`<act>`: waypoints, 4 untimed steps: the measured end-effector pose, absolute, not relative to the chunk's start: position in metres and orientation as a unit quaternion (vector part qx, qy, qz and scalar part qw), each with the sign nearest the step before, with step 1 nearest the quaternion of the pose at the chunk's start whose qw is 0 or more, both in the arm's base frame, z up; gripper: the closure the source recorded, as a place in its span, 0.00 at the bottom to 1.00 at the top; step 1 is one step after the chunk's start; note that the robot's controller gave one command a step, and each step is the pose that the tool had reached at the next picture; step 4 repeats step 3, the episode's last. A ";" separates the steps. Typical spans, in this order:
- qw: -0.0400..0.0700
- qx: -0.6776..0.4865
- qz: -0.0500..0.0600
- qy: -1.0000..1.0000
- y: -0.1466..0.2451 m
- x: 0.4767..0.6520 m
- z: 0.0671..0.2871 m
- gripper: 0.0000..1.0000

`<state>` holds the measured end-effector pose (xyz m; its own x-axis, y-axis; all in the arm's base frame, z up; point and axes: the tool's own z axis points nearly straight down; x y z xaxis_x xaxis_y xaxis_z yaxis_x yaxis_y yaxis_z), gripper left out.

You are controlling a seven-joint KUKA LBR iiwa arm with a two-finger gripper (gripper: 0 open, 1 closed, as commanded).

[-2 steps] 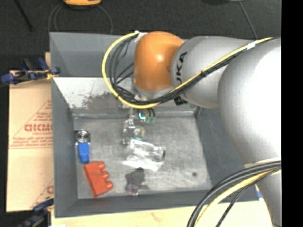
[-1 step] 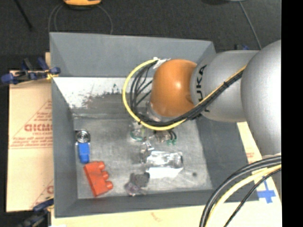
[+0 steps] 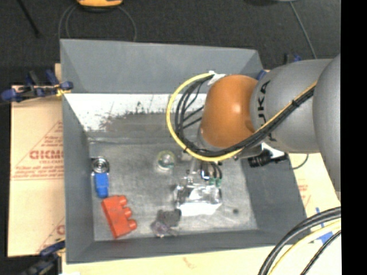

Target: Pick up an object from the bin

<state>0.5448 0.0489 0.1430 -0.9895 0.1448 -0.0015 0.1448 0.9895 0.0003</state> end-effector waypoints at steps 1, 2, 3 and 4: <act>0.000 0.029 -0.001 1.000 -0.032 0.502 0.083 0.00; 0.003 0.028 0.000 1.000 -0.029 0.504 0.086 1.00; 0.000 0.037 0.000 0.999 -0.014 0.521 0.246 1.00; 0.000 0.037 0.000 0.999 -0.014 0.521 0.246 1.00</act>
Offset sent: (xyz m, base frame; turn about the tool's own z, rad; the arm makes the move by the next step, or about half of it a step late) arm -0.0422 -0.0759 -0.0577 -0.0940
